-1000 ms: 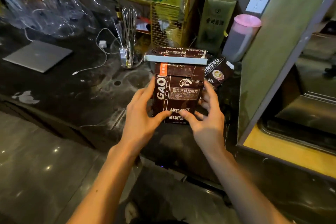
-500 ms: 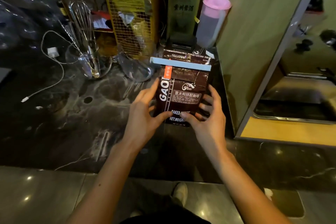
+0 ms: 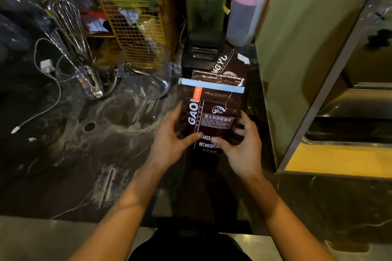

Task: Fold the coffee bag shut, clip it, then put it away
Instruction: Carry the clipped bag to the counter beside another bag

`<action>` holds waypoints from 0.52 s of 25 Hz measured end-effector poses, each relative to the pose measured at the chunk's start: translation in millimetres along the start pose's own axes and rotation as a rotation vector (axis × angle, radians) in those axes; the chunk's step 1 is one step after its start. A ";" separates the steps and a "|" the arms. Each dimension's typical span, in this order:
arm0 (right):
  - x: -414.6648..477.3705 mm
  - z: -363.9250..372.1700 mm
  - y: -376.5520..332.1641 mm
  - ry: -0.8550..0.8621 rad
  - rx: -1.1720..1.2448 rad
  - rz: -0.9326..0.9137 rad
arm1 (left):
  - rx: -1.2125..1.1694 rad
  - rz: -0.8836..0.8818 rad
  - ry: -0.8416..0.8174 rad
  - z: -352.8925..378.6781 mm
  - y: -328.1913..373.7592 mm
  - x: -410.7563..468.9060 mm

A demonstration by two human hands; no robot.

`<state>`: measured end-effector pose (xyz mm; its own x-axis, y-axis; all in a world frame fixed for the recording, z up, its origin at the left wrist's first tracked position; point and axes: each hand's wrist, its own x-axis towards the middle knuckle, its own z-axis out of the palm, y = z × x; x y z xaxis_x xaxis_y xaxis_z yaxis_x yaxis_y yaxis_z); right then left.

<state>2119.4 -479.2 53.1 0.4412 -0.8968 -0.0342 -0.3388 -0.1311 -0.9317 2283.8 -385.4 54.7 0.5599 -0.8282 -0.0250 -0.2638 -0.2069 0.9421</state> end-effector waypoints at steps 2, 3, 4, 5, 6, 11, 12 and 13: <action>6.1 9.8 6.8 0.009 -0.003 0.011 | -0.008 -0.009 -0.035 -3.3 -13.6 13.8; 7.3 15.0 10.1 0.008 -0.007 0.009 | -0.006 -0.013 -0.056 -4.8 -18.2 19.5; 8.3 21.0 14.1 0.012 -0.019 0.014 | -0.002 -0.021 -0.082 -6.7 -22.6 25.4; 8.3 26.3 18.1 0.020 -0.041 0.022 | -0.003 -0.031 -0.106 -8.8 -27.0 30.0; 11.0 30.8 21.8 0.031 -0.075 0.032 | -0.004 -0.035 -0.121 -10.7 -32.3 36.0; 34.0 39.6 29.6 -0.004 -0.088 0.129 | 0.082 -0.065 -0.185 -12.4 -54.6 62.9; 37.2 40.1 31.9 -0.019 -0.083 0.149 | 0.096 -0.079 -0.197 -12.0 -56.5 65.7; 39.4 40.5 34.4 -0.038 -0.067 0.157 | 0.102 -0.087 -0.200 -11.9 -58.6 67.6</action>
<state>2158.8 -501.8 5.1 0.4091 -0.8920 -0.1924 -0.4605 -0.0198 -0.8874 2346.5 -423.0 1.7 0.4199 -0.8895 -0.1801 -0.3052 -0.3253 0.8950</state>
